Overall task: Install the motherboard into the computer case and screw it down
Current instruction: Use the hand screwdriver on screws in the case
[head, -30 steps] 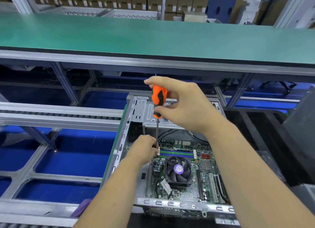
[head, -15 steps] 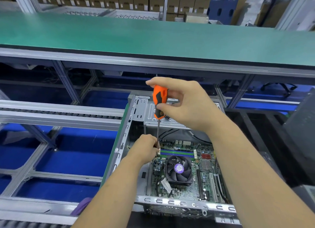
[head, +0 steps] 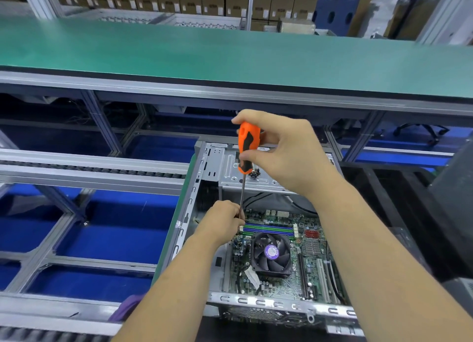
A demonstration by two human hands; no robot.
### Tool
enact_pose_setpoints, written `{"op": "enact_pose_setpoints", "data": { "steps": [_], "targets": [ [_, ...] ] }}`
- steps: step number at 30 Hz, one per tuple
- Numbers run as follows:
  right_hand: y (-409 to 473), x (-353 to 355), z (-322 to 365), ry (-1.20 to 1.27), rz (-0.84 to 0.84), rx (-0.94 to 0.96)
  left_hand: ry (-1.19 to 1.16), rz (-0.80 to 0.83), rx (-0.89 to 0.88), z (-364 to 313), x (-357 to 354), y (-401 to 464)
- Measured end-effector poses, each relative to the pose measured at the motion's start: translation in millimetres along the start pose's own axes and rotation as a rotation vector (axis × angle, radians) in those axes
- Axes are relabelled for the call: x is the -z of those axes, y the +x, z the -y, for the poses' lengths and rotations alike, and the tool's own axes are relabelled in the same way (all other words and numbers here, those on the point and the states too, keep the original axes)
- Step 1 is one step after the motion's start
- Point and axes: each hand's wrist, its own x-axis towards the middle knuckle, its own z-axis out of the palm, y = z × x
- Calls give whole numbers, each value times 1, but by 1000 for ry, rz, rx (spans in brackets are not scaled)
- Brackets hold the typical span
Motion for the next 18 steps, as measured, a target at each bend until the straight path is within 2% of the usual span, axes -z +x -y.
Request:
{"op": "enact_pose_setpoints", "data": {
  "steps": [2, 4, 8, 13, 18],
  "targets": [
    [0, 0, 0, -46, -91, 7, -1, -4, -8, 0, 1, 0],
    [-1, 1, 0, -43, -112, 0, -11, 5, -9, -1, 1, 1],
    [-3, 5, -1, 94, 63, -51, -24, 15, 8, 1, 1, 3],
    [-1, 2, 0, -33, -72, -49, -43, 30, 13, 2, 0, 3],
    [-5, 6, -2, 165, 56, -59, -64, 29, 27, 5, -1, 5]
  ]
}}
